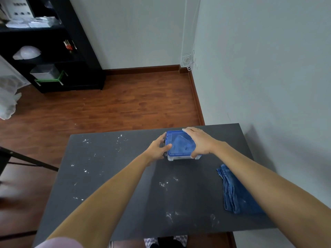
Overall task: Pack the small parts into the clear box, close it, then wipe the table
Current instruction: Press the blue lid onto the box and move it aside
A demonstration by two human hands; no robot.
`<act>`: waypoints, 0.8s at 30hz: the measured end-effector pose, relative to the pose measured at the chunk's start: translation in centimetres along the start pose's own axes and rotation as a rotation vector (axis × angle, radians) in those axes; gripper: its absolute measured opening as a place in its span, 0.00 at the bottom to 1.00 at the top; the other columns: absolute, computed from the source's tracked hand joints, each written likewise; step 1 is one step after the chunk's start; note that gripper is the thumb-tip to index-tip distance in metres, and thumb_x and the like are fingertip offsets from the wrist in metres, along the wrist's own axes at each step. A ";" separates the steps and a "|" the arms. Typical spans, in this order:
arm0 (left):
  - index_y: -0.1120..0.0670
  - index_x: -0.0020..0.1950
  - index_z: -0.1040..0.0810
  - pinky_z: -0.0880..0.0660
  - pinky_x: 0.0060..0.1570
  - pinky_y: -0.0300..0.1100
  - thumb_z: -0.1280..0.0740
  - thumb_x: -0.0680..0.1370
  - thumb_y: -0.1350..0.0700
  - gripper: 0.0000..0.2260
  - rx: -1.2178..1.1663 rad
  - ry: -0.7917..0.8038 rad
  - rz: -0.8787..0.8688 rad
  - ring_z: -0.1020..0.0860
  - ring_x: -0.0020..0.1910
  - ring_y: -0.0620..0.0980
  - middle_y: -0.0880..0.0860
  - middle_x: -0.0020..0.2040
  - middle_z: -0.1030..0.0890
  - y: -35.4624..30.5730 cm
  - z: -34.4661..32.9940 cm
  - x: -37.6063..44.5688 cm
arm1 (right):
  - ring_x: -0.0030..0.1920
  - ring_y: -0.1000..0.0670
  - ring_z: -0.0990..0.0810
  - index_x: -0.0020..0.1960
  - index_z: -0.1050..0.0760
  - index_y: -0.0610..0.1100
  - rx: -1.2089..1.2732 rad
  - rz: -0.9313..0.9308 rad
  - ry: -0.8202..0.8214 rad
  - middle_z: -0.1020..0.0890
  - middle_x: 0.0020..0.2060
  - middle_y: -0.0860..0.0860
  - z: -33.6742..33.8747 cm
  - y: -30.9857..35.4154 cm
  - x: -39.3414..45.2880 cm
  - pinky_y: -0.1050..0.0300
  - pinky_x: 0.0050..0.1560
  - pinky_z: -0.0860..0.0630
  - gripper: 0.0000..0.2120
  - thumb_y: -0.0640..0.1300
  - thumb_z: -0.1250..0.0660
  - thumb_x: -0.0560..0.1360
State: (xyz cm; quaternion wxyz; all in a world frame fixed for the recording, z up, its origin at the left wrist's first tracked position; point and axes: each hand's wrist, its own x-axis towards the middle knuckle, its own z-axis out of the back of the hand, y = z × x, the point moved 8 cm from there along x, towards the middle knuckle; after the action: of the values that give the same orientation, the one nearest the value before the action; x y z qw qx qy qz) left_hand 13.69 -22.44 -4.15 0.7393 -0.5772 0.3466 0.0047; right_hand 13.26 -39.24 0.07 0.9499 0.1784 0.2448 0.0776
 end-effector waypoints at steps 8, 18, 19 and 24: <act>0.39 0.75 0.41 0.25 0.58 0.53 0.39 0.81 0.57 0.25 -0.048 0.027 0.055 0.24 0.53 0.52 0.51 0.64 0.24 1.1 -0.6 -0.1 | 0.79 0.46 0.45 0.80 0.49 0.45 -0.023 0.035 -0.016 0.42 0.79 0.49 -0.4 0.0 0.6 0.49 0.77 0.44 0.57 0.48 0.19 0.61; 0.54 0.59 0.27 0.26 0.61 0.58 0.29 0.75 0.55 0.15 0.131 -0.251 0.123 0.25 0.54 0.53 0.51 0.51 0.25 1.3 1.3 -0.2 | 0.77 0.42 0.39 0.80 0.49 0.44 0.856 -0.467 -0.373 0.42 0.78 0.43 -3.5 -6.1 -3.0 0.45 0.73 0.35 0.57 0.51 0.18 0.63; 0.57 0.52 0.26 0.25 0.59 0.60 0.29 0.75 0.55 0.10 0.151 -0.274 0.111 0.25 0.50 0.54 0.52 0.47 0.24 1.0 1.3 -0.4 | 0.76 0.42 0.36 0.80 0.49 0.43 0.988 -0.537 -0.357 0.40 0.78 0.43 -4.6 -6.5 -3.3 0.45 0.72 0.32 0.55 0.50 0.19 0.65; 0.59 0.60 0.25 0.24 0.58 0.48 0.29 0.73 0.57 0.17 0.213 -0.407 0.051 0.22 0.53 0.53 0.52 0.52 0.21 -0.5 1.1 -1.4 | 0.57 0.43 0.18 0.70 0.29 0.38 1.175 -0.649 -0.381 0.20 0.62 0.44 -5.7 -6.7 -3.9 0.48 0.59 0.20 0.39 0.46 0.18 0.65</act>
State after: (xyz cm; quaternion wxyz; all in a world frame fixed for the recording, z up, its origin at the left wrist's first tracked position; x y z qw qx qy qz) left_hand 13.44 -21.10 -2.87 0.8505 -0.4741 0.2033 0.1029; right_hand 7.43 -44.65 -5.41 0.6975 0.5912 0.1163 -0.3879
